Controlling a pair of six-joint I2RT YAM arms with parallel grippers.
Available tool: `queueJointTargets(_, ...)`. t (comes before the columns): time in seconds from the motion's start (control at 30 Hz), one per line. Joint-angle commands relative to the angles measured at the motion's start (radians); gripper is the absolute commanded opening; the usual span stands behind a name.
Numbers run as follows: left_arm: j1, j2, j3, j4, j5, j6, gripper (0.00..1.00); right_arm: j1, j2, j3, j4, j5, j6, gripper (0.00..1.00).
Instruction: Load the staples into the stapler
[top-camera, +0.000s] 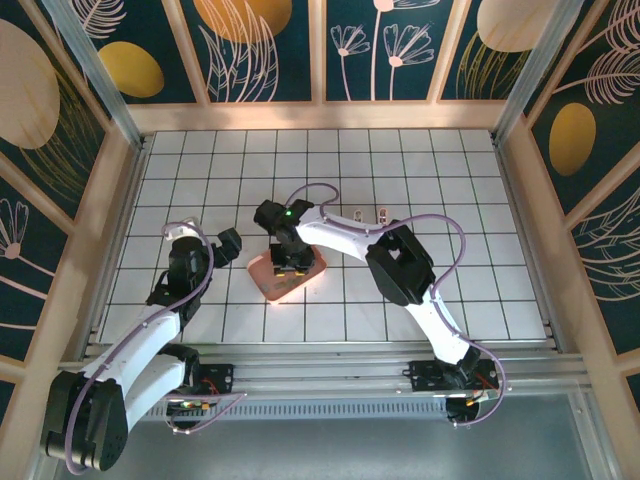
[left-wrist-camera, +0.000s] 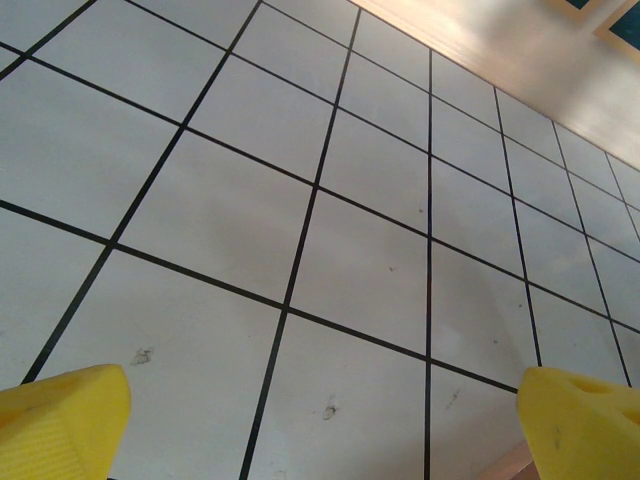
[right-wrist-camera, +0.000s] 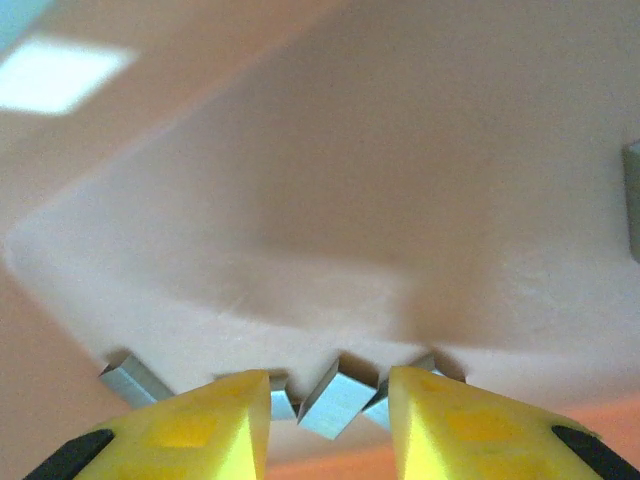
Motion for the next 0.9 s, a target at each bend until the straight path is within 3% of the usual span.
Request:
queueJointTargets(0.0,0.005,-0.011,-0.004,0.005,-0.011,0.023,0.99,-0.006,0.014,0.049,-0.091,-0.022,0.037,0.38)
queueJointTargets(0.47,0.007,-0.02,-0.01,-0.006,-0.025,0.03,0.99,-0.009,0.066,0.063,-0.131,-0.065,0.034,0.39)
queueJointTargets(0.87,0.006,-0.034,-0.007,-0.017,-0.038,0.038,0.99,-0.016,0.085,0.008,-0.047,-0.078,0.024,0.35)
